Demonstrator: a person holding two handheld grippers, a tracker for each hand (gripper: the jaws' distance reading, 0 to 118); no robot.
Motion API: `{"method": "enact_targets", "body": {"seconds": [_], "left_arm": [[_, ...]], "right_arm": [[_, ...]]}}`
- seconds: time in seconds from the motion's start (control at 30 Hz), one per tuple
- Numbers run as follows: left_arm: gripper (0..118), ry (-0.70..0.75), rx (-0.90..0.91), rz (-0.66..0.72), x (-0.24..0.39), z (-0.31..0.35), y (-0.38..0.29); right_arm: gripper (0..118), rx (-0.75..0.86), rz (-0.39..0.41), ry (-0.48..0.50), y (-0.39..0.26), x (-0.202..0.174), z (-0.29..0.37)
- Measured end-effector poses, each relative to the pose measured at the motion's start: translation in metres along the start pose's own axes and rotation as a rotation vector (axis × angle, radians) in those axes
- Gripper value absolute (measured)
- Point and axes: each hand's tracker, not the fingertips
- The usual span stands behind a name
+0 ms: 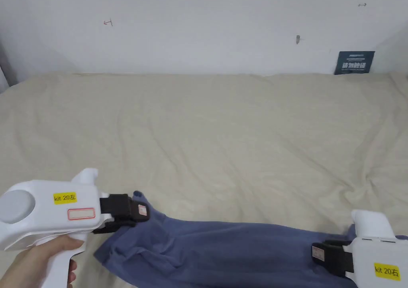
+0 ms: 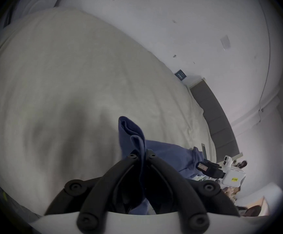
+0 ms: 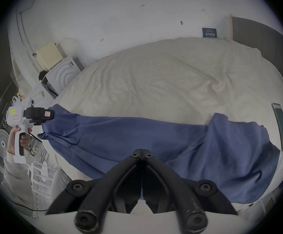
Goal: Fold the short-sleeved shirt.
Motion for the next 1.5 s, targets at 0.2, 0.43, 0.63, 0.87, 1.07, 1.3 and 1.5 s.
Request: {"method": "enact_targets", "body": {"seconds": [0.2, 0.43, 0.63, 0.87, 1.07, 1.3, 1.5], "left_arm": [[5, -0.076, -0.106, -0.114, 0.086, -0.074, 0.0], [5, -0.065, -0.292, -0.175, 0.139, -0.173, -0.016], [14, -0.007, -0.414, -0.295, 0.159, -0.218, -0.029], [118, -0.18, -0.343, -0.393, 0.176, -0.202, -0.034], [118, -0.253, -0.241, -0.323, 0.158, -0.15, -0.016], [40, 0.02, -0.153, -0.328, 0.099, -0.111, -0.016], [0, -0.023, -0.217, -0.287, 0.075, -0.141, -0.038]], "right_arm": [[0, 0.045, -0.03, 0.006, -0.006, 0.035, 0.028], [0, 0.074, -0.068, 0.0, -0.013, 0.07, 0.051], [0, 0.059, -0.034, -0.017, -0.02, 0.077, 0.058], [0, 0.057, -0.058, -0.01, -0.026, 0.079, 0.053], [0, 0.055, -0.061, -0.009, -0.027, 0.078, 0.053], [0, 0.072, -0.058, -0.004, -0.027, 0.074, 0.056], [0, 0.073, -0.063, 0.005, -0.029, 0.07, 0.054]]}}
